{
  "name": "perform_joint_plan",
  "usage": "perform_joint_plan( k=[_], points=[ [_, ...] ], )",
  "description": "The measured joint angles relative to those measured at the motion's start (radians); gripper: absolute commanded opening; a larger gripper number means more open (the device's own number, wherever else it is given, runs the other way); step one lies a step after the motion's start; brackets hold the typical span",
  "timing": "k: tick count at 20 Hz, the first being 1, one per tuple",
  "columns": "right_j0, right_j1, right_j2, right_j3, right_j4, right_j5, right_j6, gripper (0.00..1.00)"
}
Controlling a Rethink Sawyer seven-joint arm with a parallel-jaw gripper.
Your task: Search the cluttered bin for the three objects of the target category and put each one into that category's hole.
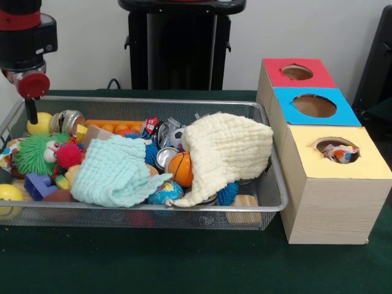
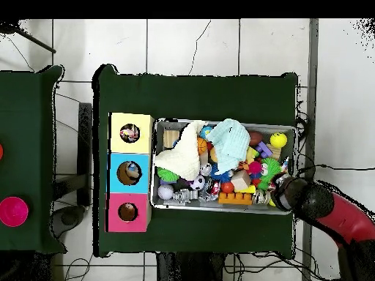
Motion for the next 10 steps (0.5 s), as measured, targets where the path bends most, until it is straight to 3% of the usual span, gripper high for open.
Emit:
perform_joint_plan(
  k=[10],
  points=[
    [-0.006,0.037,-0.001,-0.021,0.0,0.0,0.0,0.0]
  ],
)
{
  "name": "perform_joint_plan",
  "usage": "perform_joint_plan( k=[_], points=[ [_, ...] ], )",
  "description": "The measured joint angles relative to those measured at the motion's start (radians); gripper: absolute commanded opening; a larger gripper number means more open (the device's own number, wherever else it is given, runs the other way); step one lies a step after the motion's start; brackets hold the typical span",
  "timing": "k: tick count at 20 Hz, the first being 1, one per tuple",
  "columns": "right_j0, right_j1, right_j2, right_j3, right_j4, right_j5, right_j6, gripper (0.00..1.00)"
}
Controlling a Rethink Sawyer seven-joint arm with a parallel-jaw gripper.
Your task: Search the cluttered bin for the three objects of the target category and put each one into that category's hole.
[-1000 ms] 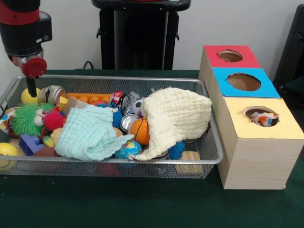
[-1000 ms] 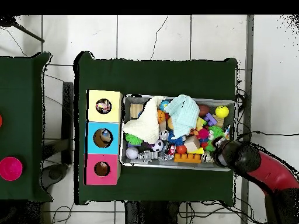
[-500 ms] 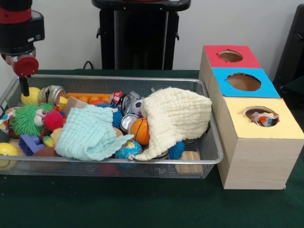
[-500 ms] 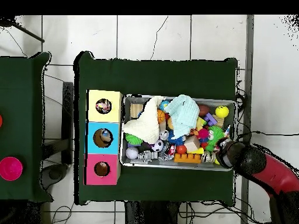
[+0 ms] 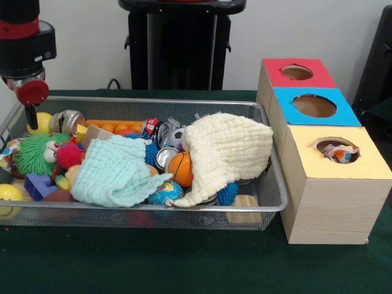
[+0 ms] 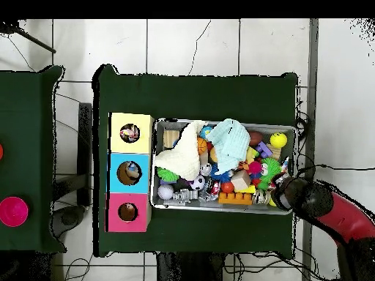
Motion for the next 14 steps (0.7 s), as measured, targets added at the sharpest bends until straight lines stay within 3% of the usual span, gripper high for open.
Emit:
perform_joint_plan(
  k=[14],
  points=[
    [0.0,0.088,-0.001,-0.062,0.0,0.0,0.0,0.0]
  ],
)
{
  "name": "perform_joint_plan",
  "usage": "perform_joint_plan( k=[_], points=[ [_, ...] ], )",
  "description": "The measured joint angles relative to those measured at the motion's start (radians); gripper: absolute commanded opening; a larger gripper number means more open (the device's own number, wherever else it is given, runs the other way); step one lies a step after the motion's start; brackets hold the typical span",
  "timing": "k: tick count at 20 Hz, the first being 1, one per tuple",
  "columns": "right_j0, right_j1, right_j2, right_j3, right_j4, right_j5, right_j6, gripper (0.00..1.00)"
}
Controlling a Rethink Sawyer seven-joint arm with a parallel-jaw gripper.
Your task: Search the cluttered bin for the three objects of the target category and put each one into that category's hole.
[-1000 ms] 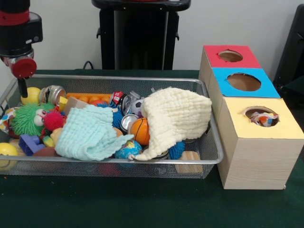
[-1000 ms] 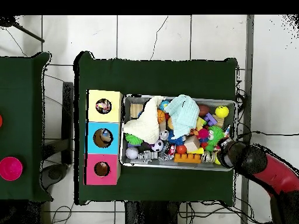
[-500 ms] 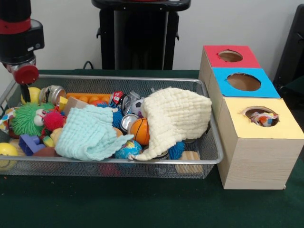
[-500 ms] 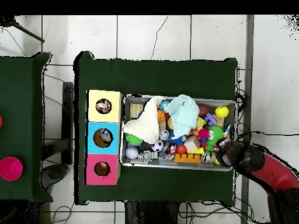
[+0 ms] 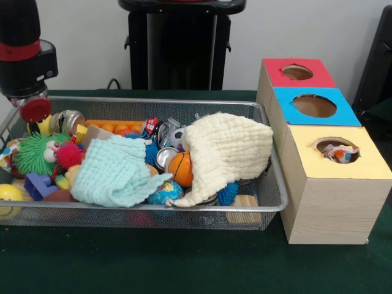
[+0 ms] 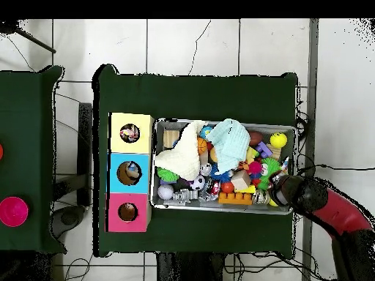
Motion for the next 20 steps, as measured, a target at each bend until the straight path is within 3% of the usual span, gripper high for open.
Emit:
perform_joint_plan(
  k=[20],
  points=[
    [-0.001,0.02,0.0,-0.031,0.0,0.001,0.0,0.0]
  ],
)
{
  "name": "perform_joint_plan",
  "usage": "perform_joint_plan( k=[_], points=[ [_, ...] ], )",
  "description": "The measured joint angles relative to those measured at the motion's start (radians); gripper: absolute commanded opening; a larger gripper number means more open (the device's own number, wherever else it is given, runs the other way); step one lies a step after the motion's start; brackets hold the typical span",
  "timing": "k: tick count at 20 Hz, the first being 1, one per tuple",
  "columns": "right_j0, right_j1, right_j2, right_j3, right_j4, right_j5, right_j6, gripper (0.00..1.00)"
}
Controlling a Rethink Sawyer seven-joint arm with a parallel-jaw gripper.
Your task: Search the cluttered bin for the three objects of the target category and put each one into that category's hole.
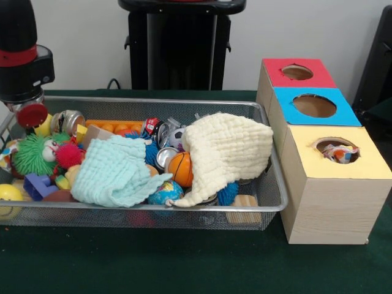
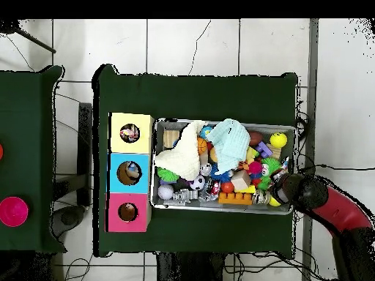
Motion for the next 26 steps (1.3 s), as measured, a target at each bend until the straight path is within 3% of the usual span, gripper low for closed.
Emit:
perform_joint_plan(
  k=[5,6,17,26],
  points=[
    [0.0,0.003,0.0,-0.014,0.0,0.0,0.0,0.0],
    [0.0,0.005,0.0,-0.017,0.0,0.0,0.0,1.0],
    [0.003,0.008,-0.008,-0.026,0.0,0.0,0.0,1.0],
    [0.046,0.018,-0.054,-0.045,0.01,0.0,0.0,1.0]
  ],
)
